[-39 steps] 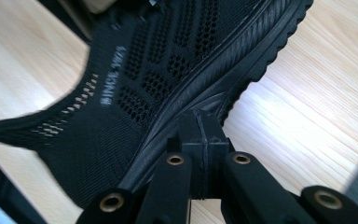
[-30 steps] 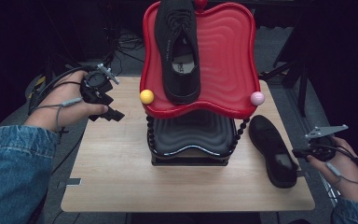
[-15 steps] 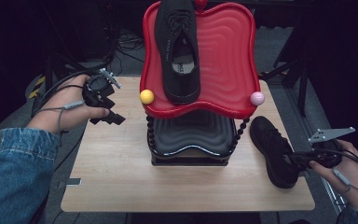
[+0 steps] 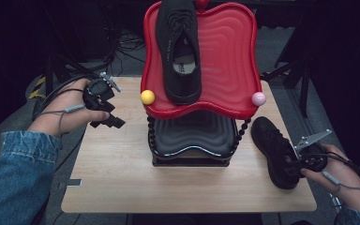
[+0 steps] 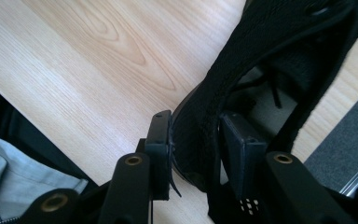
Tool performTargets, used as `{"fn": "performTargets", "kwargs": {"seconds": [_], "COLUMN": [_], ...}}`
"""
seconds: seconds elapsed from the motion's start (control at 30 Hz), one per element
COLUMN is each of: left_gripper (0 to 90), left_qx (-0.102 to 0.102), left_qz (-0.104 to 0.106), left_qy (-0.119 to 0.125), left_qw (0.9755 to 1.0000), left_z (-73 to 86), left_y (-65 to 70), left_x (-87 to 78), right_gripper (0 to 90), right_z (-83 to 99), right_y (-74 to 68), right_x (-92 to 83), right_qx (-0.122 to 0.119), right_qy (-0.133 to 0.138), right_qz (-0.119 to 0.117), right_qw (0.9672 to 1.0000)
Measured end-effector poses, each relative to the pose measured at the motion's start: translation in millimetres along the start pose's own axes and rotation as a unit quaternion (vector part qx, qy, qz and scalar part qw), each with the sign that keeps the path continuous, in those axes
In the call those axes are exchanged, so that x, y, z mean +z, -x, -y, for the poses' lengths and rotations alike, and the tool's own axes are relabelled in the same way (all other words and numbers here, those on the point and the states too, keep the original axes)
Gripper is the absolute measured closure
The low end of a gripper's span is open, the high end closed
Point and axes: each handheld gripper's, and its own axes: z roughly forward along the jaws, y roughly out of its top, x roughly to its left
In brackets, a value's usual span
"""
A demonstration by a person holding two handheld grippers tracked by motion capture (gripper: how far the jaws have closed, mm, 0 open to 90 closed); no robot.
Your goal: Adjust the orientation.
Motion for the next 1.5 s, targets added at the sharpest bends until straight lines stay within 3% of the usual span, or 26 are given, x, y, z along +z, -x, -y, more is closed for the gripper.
{"fn": "performTargets", "kwargs": {"seconds": [0.2, 0.37, 0.5, 0.7, 0.77, 0.8, 0.93, 0.97, 1.03, 1.13, 1.2, 1.37, 1.4, 1.5], "left_gripper": [32.6, 31.7, 31.8, 32.5, 32.5, 32.2, 31.5, 31.6, 31.3, 30.9, 30.5, 30.5, 30.5, 30.7], "left_qx": [0.001, -0.005, -0.018, -0.040, -0.045, -0.049, -0.050, -0.061, -0.066, -0.065, -0.061, -0.051, -0.054, -0.052], "left_qz": [0.000, 0.002, -0.001, -0.007, -0.003, -0.003, -0.013, -0.015, -0.036, -0.020, -0.021, -0.030, -0.028, -0.026], "left_qy": [-0.012, -0.011, -0.039, -0.015, -0.012, -0.014, -0.007, -0.007, -0.007, 0.012, 0.009, 0.011, 0.012, 0.018], "left_qw": [0.9999, 0.9999, 0.9991, 0.9991, 0.9989, 0.9987, 0.9987, 0.9980, 0.9971, 0.9976, 0.9979, 0.9982, 0.9981, 0.9982], "left_z": [2.2, 7.8, 13.3, 23.2, 26.6, 28.0, 32.2, 33.6, 34.8, 35.5, 35.9, 35.4, 35.2, 35.1], "left_y": [0.4, -0.4, 1.9, -1.6, -3.0, -3.4, -3.0, -1.6, 2.4, 6.8, 7.7, 9.0, 9.9, 11.4], "left_x": [7.6, 14.3, 20.9, 32.3, 37.0, 38.5, 37.3, 35.6, 33.8, 34.7, 36.3, 37.4, 37.6, 42.6], "right_gripper": [66.0, 67.9, 67.4, 71.0, 75.0, 76.5, 78.8, 79.0, 80.7, 85.4, 88.3, 88.6, 88.7, 88.8], "right_z": [-3.4, -4.4, -4.8, -13.5, -17.0, -19.4, -21.6, -22.1, -22.4, -22.2, -21.6, -19.1, -18.6, -20.9], "right_y": [1.1, 2.7, 0.6, 0.9, -1.0, -1.8, -2.8, -1.9, -0.9, 3.0, 6.1, 8.8, 10.3, 11.4], "right_x": [23.1, 26.2, 30.1, 35.2, 38.4, 42.7, 45.6, 46.1, 48.1, 48.2, 48.1, 46.7, 46.0, 42.5], "right_qx": [-0.013, -0.019, -0.040, -0.076, -0.092, -0.104, -0.112, -0.116, -0.122, -0.117, -0.103, -0.079, -0.048, -0.026], "right_qy": [-0.044, -0.060, -0.084, -0.140, -0.150, -0.164, -0.177, -0.180, -0.186, -0.182, -0.180, -0.165, -0.152, -0.125], "right_qz": [-0.031, -0.028, -0.029, -0.033, -0.023, -0.025, -0.031, -0.035, -0.049, -0.067, -0.081, -0.084, -0.088, -0.102], "right_qw": [0.9985, 0.9976, 0.9953, 0.9867, 0.9842, 0.9807, 0.9773, 0.9762, 0.9737, 0.9740, 0.9749, 0.9796, 0.9832, 0.9865]}}
